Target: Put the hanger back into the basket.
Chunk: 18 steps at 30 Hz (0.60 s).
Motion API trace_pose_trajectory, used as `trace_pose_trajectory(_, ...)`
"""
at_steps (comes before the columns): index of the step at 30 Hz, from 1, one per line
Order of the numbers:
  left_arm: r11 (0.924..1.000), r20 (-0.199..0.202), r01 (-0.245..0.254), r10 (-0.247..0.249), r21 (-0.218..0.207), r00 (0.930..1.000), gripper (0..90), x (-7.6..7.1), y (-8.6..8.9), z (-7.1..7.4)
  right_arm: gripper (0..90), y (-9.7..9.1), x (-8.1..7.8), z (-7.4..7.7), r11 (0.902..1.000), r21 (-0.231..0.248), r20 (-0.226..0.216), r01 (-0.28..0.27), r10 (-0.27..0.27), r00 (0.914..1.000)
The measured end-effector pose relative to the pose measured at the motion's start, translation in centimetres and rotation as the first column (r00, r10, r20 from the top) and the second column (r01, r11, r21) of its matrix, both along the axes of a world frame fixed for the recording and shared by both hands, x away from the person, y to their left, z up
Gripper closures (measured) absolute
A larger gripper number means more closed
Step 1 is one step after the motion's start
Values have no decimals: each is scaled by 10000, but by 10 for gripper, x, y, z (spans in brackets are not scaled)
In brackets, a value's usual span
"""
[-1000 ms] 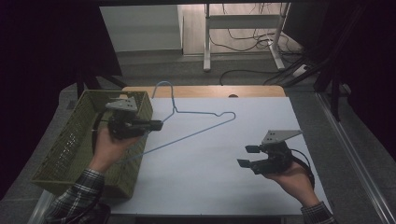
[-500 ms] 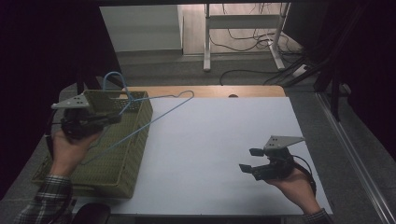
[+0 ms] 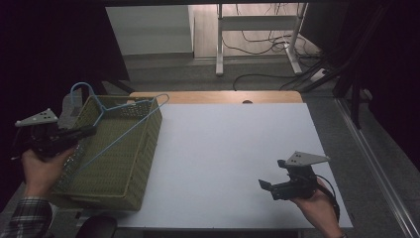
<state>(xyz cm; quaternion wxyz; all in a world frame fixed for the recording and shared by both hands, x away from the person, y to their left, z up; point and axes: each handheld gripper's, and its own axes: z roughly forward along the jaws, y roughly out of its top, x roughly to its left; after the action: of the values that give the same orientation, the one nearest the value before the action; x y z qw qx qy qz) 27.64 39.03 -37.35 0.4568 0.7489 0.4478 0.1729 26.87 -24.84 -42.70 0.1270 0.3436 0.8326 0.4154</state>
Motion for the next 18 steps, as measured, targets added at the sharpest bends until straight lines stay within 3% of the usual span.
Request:
trace_pose_trajectory(2, 9992, -42, -389, 389, 30, 9992, 874, -3, 14, -6, 14, -5, -5, -2, 9998, 119, -81, 175, -174, 9998)
trace_pose_trajectory(8, 9968, 9, -800, 800, 1, 9968, 873, -6, 36, -19, 15, -13, -14, -6, 9992, 133, -132, 374, -372, 9992)
trace_pose_trajectory(11, 9968, 4, -803, 803, 25, 9968, 874, -4, 42, -29, 16, -16, -16, -9, 9989, 97, -267, 459, -456, 9986)
trace_pose_trajectory(18, 9961, -435, -872, 877, 127, 9952, 873, 10, 41, -57, 19, -17, -16, -16, 9990, -141, -539, 418, -425, 9976)
